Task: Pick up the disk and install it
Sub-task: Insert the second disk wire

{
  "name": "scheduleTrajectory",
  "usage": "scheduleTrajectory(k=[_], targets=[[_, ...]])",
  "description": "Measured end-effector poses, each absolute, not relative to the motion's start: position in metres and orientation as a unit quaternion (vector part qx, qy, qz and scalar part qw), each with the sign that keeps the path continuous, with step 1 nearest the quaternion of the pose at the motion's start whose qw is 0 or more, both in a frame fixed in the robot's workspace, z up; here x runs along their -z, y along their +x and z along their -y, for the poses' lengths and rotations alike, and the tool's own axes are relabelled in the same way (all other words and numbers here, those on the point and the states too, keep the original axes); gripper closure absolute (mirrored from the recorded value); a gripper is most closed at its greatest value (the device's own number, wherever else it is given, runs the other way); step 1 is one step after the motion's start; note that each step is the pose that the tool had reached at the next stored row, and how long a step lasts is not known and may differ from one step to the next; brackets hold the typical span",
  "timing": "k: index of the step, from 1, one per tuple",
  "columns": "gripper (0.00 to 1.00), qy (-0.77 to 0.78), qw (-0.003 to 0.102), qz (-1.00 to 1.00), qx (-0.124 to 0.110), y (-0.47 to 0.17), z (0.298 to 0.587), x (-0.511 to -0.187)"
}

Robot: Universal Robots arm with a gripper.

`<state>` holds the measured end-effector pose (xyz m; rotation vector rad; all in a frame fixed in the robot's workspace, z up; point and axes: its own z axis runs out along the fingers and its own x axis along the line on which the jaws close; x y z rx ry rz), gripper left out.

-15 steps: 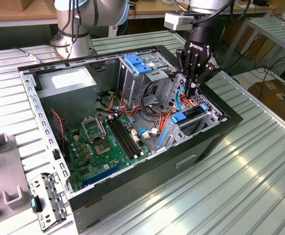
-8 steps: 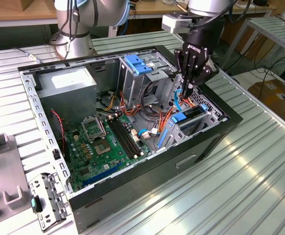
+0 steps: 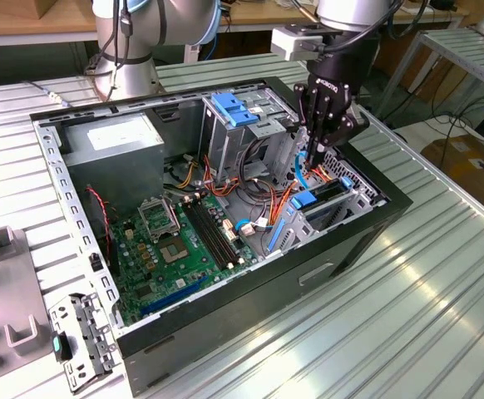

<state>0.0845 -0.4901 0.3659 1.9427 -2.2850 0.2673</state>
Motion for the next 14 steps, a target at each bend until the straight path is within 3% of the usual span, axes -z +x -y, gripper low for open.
scheduleTrajectory(k=[14], targets=[[0.84,0.644,0.065,0.757,-0.089,0.0845,0.4919,-0.366]])
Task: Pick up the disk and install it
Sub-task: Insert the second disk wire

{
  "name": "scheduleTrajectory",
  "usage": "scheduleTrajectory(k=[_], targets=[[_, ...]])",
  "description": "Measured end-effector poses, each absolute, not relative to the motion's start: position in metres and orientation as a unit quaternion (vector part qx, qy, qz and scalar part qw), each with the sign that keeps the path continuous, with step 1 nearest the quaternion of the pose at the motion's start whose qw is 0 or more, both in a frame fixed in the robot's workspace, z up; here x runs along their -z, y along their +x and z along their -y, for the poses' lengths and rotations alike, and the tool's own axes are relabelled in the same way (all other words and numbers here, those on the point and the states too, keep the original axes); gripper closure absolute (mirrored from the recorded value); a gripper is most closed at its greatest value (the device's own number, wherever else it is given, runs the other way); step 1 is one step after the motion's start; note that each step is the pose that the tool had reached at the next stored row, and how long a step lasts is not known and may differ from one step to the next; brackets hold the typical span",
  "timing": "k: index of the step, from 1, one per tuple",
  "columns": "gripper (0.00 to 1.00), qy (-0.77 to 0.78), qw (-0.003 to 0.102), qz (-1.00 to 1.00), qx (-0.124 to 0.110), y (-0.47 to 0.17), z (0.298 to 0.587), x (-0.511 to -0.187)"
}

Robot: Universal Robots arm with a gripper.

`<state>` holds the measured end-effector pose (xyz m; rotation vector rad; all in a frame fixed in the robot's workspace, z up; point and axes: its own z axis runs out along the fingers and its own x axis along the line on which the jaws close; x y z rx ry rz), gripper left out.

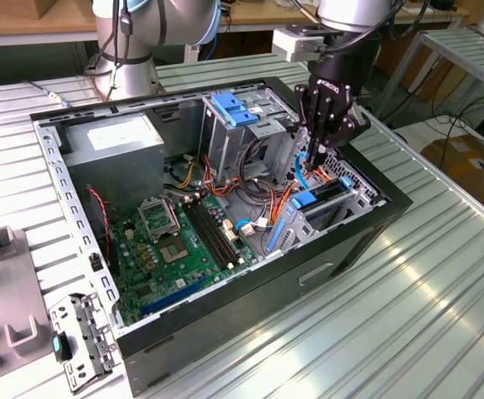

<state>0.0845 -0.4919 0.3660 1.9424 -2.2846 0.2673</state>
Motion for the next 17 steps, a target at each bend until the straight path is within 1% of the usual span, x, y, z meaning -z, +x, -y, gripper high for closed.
scheduleTrajectory(k=[4,5,9,11,13,14,15,17], targets=[[0.83,0.644,0.065,0.757,-0.089,0.0845,0.492,-0.366],[0.76,0.644,0.065,0.757,-0.089,0.0845,0.492,-0.366],[0.76,0.644,0.066,0.757,-0.088,0.0852,0.492,-0.3662],[0.76,0.644,0.07,0.757,-0.087,0.0865,0.492,-0.3667],[0.76,0.644,0.08,0.756,-0.091,0.0885,0.4921,-0.3671],[0.76,0.643,0.097,0.753,-0.1,0.0903,0.4921,-0.3676],[0.76,0.642,0.106,0.752,-0.107,0.0909,0.492,-0.3676],[0.76,0.642,0.108,0.751,-0.108,0.0912,0.492,-0.3676]])
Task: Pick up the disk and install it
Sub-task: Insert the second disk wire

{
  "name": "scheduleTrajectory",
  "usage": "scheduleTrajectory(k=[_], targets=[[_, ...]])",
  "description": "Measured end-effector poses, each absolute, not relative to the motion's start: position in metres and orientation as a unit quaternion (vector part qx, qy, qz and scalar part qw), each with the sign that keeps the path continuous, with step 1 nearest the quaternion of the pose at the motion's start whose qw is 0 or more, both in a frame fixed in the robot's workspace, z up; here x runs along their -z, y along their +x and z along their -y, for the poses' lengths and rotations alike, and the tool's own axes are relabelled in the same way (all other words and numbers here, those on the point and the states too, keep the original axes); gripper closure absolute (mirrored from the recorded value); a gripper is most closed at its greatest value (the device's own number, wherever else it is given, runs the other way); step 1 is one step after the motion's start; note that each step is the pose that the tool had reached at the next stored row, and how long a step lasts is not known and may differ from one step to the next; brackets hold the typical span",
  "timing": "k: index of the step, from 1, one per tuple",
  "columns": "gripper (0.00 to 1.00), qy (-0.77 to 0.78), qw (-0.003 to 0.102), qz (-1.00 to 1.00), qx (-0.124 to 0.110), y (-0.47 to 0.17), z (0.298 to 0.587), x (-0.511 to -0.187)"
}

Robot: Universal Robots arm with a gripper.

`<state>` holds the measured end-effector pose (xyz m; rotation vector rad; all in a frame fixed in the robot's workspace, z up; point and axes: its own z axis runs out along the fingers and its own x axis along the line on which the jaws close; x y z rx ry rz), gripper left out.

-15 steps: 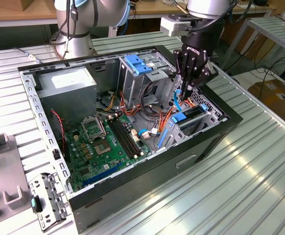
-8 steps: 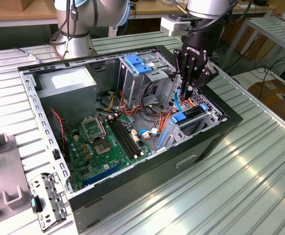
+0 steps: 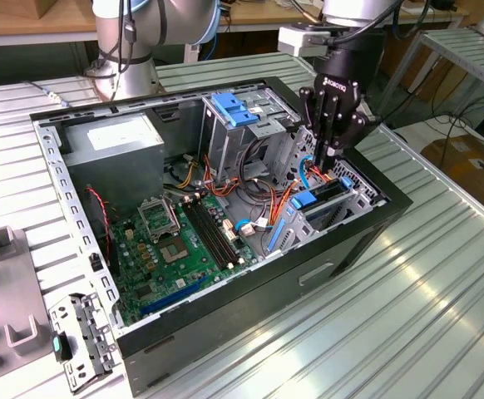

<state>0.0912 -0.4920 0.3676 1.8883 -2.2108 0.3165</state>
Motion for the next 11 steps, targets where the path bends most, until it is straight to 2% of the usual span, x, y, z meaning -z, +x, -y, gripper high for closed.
scheduleTrajectory(k=[4,5,6,11], targets=[[0.76,0.642,0.108,0.751,-0.107,0.0925,0.492,-0.3633],[0.78,0.643,0.107,0.751,-0.107,0.0926,0.4921,-0.3626],[0.84,0.644,0.106,0.75,-0.106,0.0927,0.492,-0.3625],[0.84,0.65,0.104,0.746,-0.105,0.0915,0.5001,-0.3613]])
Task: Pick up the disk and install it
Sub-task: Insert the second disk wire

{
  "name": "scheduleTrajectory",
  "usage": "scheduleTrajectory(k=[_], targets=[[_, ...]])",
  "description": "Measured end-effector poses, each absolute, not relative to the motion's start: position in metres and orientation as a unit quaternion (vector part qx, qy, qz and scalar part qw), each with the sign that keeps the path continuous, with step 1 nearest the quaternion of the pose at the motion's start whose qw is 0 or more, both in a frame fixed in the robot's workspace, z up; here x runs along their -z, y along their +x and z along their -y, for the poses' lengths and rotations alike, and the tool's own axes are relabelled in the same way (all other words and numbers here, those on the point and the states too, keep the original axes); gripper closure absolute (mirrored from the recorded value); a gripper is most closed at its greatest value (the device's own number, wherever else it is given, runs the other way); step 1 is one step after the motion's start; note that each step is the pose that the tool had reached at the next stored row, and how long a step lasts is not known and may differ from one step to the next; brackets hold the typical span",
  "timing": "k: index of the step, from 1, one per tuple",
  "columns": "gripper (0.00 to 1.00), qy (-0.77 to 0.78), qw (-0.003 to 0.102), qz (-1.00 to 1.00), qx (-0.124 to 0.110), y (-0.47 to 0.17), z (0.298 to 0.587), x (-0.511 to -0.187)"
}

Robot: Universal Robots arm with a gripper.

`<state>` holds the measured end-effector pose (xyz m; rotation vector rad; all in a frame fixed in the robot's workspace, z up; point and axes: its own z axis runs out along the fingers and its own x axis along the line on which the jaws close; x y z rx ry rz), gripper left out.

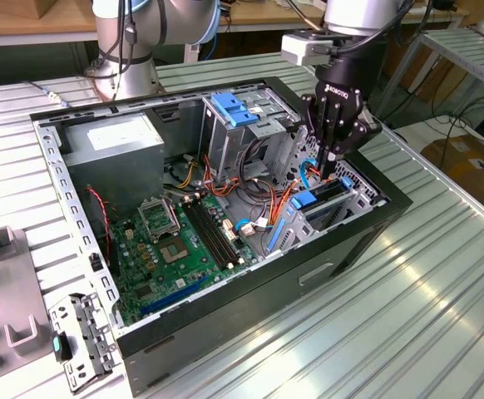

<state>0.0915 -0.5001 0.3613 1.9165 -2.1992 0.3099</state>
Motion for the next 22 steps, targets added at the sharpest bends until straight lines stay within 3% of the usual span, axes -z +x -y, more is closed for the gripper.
scheduleTrajectory(k=[7,12,16,18,19,20,22], targets=[[0.84,0.664,0.093,0.735,-0.1,0.089,0.504,-0.356],[0.84,0.665,0.074,0.735,-0.109,0.086,0.506,-0.355],[0.84,0.667,0.063,0.736,-0.099,0.081,0.513,-0.352],[0.84,0.668,0.054,0.737,-0.089,0.081,0.517,-0.352],[0.84,0.669,0.039,0.738,-0.074,0.081,0.522,-0.352],[0.84,0.67,0.033,0.739,-0.068,0.081,0.525,-0.352],[0.84,0.67,0.031,0.739,-0.067,0.081,0.528,-0.351]])
